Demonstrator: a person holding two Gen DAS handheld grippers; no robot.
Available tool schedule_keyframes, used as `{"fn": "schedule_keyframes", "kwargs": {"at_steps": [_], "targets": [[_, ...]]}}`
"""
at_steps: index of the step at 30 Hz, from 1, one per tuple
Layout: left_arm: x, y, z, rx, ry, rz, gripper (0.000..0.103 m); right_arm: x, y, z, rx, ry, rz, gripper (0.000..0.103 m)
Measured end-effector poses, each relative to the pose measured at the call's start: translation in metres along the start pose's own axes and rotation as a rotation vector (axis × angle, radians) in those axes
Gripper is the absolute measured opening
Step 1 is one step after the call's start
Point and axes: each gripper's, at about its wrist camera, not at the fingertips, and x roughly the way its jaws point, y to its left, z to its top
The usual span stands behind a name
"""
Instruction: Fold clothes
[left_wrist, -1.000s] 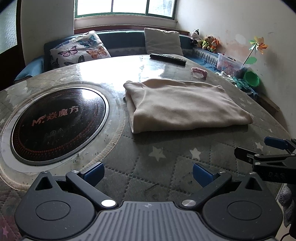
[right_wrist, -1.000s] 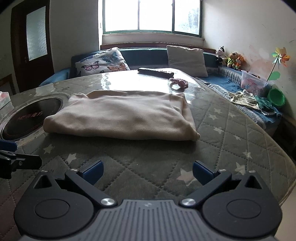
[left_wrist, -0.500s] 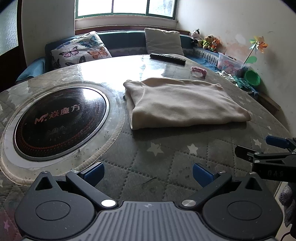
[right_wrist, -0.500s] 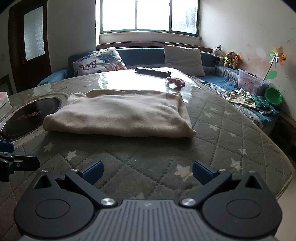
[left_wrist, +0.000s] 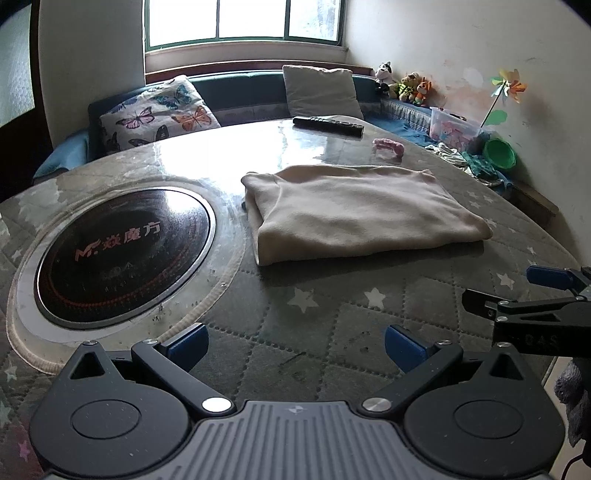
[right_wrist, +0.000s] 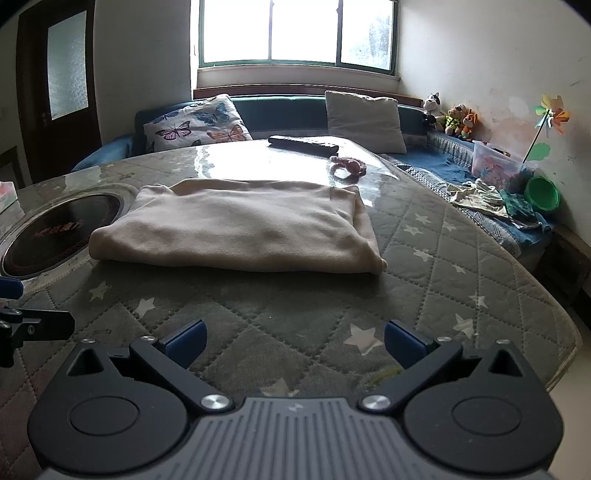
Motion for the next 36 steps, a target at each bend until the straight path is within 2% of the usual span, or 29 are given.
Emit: {"fn": "schedule_keyframes", "kwargs": {"at_steps": [17,36], "targets": [[-0.015,-0.012,0.0,0.063,-0.049,0.031,0.103,-0.008,0.003,0.001,0.001,-0.014,0.004,0.103],[-0.007,-0.014,-0.003,0.07,-0.039,0.02,0.103,-0.003,0.005,0.0,0.002,0.0,0.008,0.103]]}}
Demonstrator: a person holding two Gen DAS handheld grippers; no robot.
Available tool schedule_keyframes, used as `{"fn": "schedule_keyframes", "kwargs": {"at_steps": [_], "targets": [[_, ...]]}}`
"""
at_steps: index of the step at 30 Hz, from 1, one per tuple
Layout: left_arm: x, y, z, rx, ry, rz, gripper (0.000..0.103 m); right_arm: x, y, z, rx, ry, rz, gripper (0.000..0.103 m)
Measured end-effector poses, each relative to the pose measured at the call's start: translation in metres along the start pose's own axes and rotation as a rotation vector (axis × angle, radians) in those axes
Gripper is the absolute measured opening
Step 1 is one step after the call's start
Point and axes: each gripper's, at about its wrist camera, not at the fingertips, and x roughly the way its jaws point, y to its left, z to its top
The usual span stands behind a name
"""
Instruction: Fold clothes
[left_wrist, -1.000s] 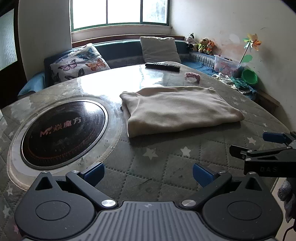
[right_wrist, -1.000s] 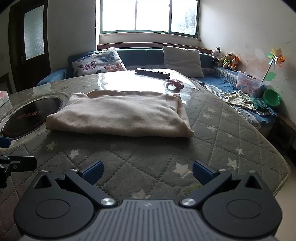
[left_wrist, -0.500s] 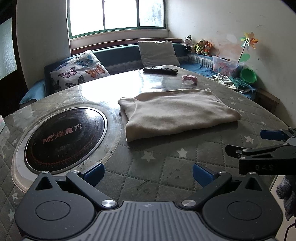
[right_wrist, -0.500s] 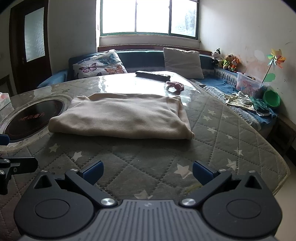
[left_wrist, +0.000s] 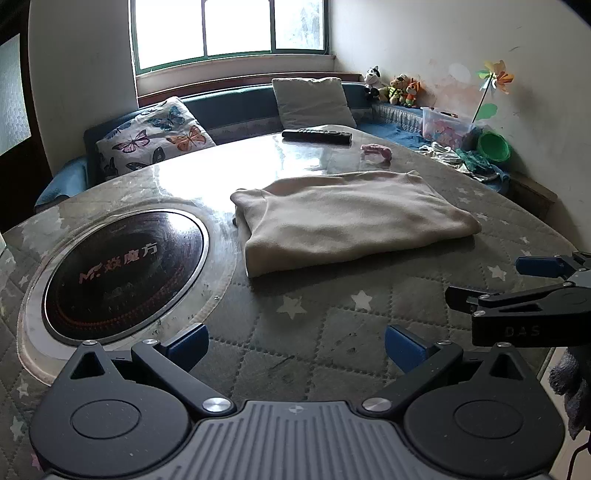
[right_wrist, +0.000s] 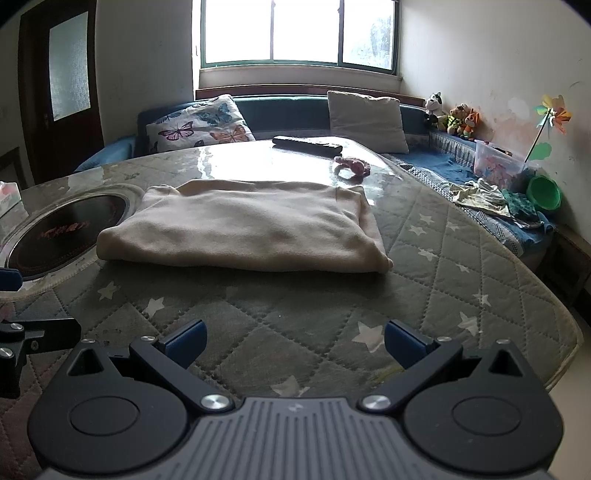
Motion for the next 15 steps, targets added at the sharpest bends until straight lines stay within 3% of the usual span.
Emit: {"fn": "schedule_keyframes", "kwargs": {"at_steps": [15], "targets": [[0.012,0.002,0.001,0.003,0.007,-0.003,0.103,0.012,-0.001,0.001,0.0,0.022,0.005,0.103]]}}
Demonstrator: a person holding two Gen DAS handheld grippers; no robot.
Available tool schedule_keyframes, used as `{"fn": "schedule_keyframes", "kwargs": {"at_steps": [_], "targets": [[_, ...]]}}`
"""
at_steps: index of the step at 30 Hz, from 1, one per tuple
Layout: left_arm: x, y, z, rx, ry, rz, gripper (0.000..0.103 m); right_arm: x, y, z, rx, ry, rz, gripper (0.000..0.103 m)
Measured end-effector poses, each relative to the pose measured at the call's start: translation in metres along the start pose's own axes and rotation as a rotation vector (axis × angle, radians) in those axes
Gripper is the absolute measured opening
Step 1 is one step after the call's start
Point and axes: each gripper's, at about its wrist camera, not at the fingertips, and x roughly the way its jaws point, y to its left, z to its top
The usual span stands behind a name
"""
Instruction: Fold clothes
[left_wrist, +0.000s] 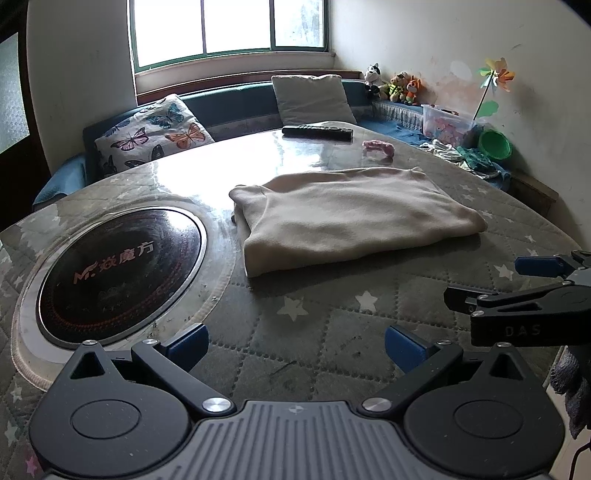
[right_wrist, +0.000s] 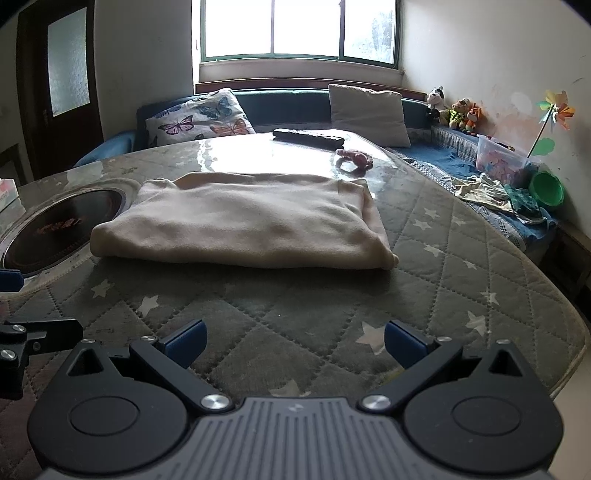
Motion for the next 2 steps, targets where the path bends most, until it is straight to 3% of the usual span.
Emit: {"fn": "schedule_keyframes", "kwargs": {"at_steps": [2], "targets": [[0.0018,0.0006,0.0003,0.0,0.004,-0.006,0.103,0.0016,0.0003,0.0006,-0.001,0.002,0.001,0.103]]}}
